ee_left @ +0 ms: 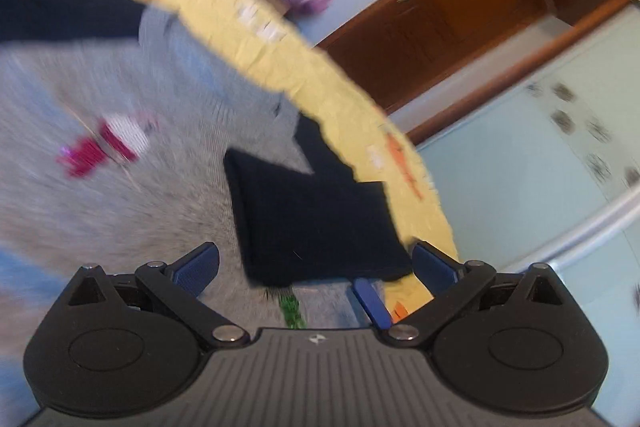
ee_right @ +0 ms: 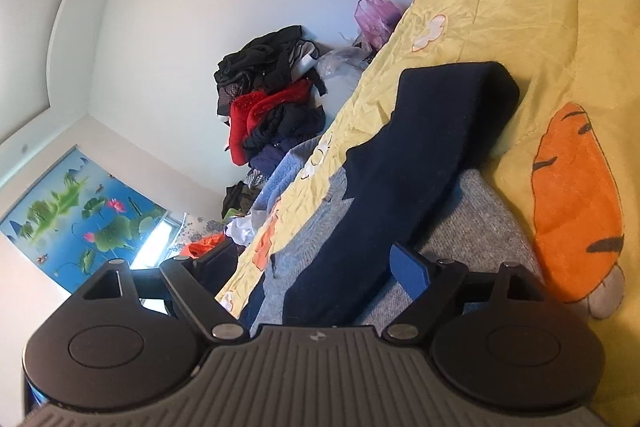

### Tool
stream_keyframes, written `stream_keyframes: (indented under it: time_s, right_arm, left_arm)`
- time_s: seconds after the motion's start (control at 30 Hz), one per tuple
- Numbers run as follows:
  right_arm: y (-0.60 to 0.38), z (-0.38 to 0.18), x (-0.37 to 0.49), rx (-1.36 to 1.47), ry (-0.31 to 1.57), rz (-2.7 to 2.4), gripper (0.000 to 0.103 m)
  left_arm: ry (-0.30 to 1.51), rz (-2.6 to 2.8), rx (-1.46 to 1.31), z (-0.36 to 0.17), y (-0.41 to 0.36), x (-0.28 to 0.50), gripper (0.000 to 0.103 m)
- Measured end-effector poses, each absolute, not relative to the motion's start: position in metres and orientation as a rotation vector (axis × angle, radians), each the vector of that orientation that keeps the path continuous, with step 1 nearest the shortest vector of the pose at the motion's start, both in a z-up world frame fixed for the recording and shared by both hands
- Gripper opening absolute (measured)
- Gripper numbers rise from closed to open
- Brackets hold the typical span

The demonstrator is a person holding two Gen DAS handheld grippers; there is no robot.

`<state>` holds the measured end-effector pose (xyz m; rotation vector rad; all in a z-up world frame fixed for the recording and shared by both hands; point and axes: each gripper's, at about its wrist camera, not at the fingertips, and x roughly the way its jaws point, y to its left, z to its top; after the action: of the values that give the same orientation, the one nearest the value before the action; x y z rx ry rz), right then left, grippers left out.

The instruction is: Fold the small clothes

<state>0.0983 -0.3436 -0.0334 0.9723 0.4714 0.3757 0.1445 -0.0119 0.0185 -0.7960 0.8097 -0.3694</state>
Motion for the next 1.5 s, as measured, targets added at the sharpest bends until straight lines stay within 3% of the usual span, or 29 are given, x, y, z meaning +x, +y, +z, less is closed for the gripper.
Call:
stream_keyframes:
  time_s: [0.1, 0.17, 0.23, 0.27, 0.33, 0.43, 0.67, 0.87, 1.07, 1.23, 1.27, 1.37, 1.43, 1.5]
  right_arm:
    - [-0.346, -0.035, 0.098, 1.001, 0.460, 0.377, 0.085]
    - [-0.351, -0.038, 0.098, 1.039, 0.448, 0.379, 0.084]
    - [-0.354, -0.040, 0.097, 1.067, 0.437, 0.379, 0.084]
    - [-0.355, -0.040, 0.097, 1.079, 0.431, 0.377, 0.084]
    - [-0.355, -0.041, 0.097, 1.094, 0.422, 0.376, 0.084]
    - [-0.354, -0.041, 0.098, 1.092, 0.418, 0.377, 0.085]
    - [-0.352, -0.040, 0.099, 1.075, 0.415, 0.382, 0.086]
    - [-0.352, -0.041, 0.101, 1.057, 0.416, 0.384, 0.087]
    - [-0.349, -0.040, 0.104, 1.020, 0.419, 0.392, 0.090]
    - [-0.347, -0.039, 0.106, 0.996, 0.421, 0.399, 0.092]
    - [-0.347, -0.039, 0.106, 0.994, 0.421, 0.400, 0.092]
    - [-0.345, -0.038, 0.106, 0.983, 0.428, 0.400, 0.092]
    - [-0.345, -0.031, 0.105, 0.960, 0.470, 0.371, 0.091]
    - [-0.346, -0.013, 0.094, 0.906, 0.410, 0.341, 0.094]
  left_arm:
    - [0.862, -0.338, -0.852, -0.004, -0.025, 0.170, 0.103]
    - [0.835, -0.345, -0.830, -0.006, -0.036, 0.174, 0.097]
    - [0.872, -0.342, -0.796, -0.006, -0.047, 0.181, 0.055]
    - [0.888, -0.326, -0.790, -0.008, -0.049, 0.184, 0.045]
    - [0.918, -0.281, -0.778, -0.014, -0.051, 0.190, 0.012]
    - [0.919, -0.265, -0.773, -0.016, -0.051, 0.191, 0.008]
    - [0.836, -0.256, -0.538, 0.025, -0.046, 0.191, 0.007]
    - [0.718, -0.091, -0.367, 0.056, 0.018, 0.184, 0.007]
    - [0.745, 0.044, -0.358, 0.032, 0.068, 0.185, 0.007]
    - [0.793, 0.043, -0.308, 0.007, 0.064, 0.183, 0.011]
    - [0.792, 0.055, -0.302, 0.009, 0.064, 0.180, 0.014]
    - [0.725, 0.169, -0.290, 0.024, 0.063, 0.160, 0.044]
    - [0.558, 0.229, -0.259, 0.038, 0.058, 0.136, 0.078]
    - [0.421, 0.193, -0.203, 0.046, 0.047, 0.117, 0.089]
